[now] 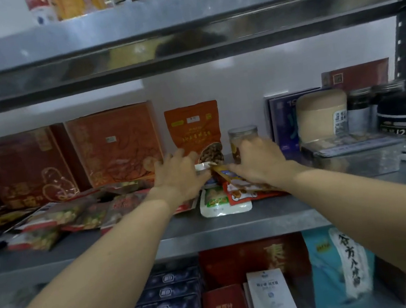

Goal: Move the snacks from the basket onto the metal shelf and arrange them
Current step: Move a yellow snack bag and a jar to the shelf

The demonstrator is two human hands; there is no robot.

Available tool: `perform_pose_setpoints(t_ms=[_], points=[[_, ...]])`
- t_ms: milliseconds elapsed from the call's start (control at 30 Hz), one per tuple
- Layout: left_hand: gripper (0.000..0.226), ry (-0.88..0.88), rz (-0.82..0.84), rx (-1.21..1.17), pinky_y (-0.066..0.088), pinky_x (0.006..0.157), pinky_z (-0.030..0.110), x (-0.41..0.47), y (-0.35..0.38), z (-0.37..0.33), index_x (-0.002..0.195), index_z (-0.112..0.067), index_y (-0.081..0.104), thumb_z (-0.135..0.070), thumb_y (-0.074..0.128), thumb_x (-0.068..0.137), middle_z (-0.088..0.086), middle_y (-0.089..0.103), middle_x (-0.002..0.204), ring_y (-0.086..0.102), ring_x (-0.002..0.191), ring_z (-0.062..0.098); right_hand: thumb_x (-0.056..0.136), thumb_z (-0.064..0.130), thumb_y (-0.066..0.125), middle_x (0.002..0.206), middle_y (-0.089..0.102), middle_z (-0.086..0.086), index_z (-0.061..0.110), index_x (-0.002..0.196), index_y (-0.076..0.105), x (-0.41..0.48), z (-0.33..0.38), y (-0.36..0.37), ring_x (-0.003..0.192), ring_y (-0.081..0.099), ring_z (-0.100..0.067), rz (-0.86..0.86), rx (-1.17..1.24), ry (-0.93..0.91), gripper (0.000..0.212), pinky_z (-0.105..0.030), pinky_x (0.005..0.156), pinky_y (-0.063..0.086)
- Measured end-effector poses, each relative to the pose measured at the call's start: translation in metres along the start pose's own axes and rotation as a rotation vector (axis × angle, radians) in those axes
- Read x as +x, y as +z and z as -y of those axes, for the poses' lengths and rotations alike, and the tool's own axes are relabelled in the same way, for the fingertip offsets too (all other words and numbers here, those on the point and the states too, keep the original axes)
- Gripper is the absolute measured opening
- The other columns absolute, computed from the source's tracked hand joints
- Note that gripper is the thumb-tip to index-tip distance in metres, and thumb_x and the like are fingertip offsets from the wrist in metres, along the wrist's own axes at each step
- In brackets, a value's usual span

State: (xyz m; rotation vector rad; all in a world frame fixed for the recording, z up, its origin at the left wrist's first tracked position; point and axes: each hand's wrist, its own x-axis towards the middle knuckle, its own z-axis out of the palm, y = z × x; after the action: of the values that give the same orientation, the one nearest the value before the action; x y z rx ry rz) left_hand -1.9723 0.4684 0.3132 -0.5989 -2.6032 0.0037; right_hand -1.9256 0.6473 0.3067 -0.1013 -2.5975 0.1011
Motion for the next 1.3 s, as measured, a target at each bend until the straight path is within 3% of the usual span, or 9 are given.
perform_pose_setpoints(t_ms=[100,267,500,767,967,1300], points=[[0.063,-0.042,0.01,0.007,0.028,0.107,0.051,-0.029,-0.013,0.015,0.14,-0.028,0.044,-0.066,0.041,0.09,0.006,0.041,0.147,0.038,0.133,0.034,0.088,0.061,0.055,0.117,0.064,-0.006,0.019,0.122,0.056,-0.022,0.029,-0.013,0.104,0.059,-0.028,-0.007,0.027,-0.074,0.054,-0.04,0.087,0.05],[0.064,-0.14,-0.046,0.011,0.028,0.107,0.056,-0.098,-0.042,0.066,0.144,-0.03,0.038,-0.062,0.044,0.089,0.004,0.034,0.153,0.033,0.136,0.035,0.09,0.067,0.044,0.149,0.043,-0.009,0.02,0.152,0.027,-0.054,0.104,-0.029,0.137,0.037,-0.032,0.049,-0.036,-0.18,0.08,-0.05,0.112,0.027],[0.074,-0.342,-0.022,0.083,0.019,0.114,0.06,-0.241,-0.072,0.188,0.153,-0.035,0.019,-0.064,0.045,0.09,0.003,0.006,0.164,0.008,0.148,0.038,0.088,0.072,0.044,0.163,0.009,-0.013,0.029,0.156,-0.006,-0.127,0.267,-0.027,0.149,0.011,-0.035,0.147,0.038,-0.362,0.095,-0.057,0.116,0.013],[0.076,-0.553,-0.003,0.234,0.021,0.113,0.062,-0.397,-0.097,0.309,0.154,-0.035,0.008,-0.064,0.041,0.091,0.006,0.003,0.164,0.008,0.148,0.039,0.091,0.065,0.046,0.164,-0.001,-0.012,0.031,0.156,-0.006,-0.204,0.455,-0.009,0.151,0.002,-0.032,0.218,0.256,-0.606,0.09,-0.055,0.119,0.006],[0.076,-0.745,-0.015,0.276,0.022,0.113,0.059,-0.487,-0.107,0.388,0.153,-0.037,0.011,-0.066,0.041,0.09,0.007,0.006,0.163,0.011,0.147,0.039,0.092,0.061,0.046,0.162,0.012,-0.013,0.026,0.156,0.005,-0.233,0.574,0.006,0.148,0.013,-0.031,0.205,0.392,-0.769,0.084,-0.051,0.118,0.016],[0.073,-1.001,0.0,0.399,0.027,0.111,0.053,-0.579,-0.098,0.543,0.153,-0.034,0.015,-0.063,0.042,0.091,0.01,0.015,0.162,0.02,0.145,0.035,0.092,0.061,0.048,0.161,0.016,-0.011,0.024,0.156,0.004,-0.235,0.773,0.073,0.148,0.018,-0.028,0.29,0.53,-0.956,0.086,-0.047,0.115,0.024]])
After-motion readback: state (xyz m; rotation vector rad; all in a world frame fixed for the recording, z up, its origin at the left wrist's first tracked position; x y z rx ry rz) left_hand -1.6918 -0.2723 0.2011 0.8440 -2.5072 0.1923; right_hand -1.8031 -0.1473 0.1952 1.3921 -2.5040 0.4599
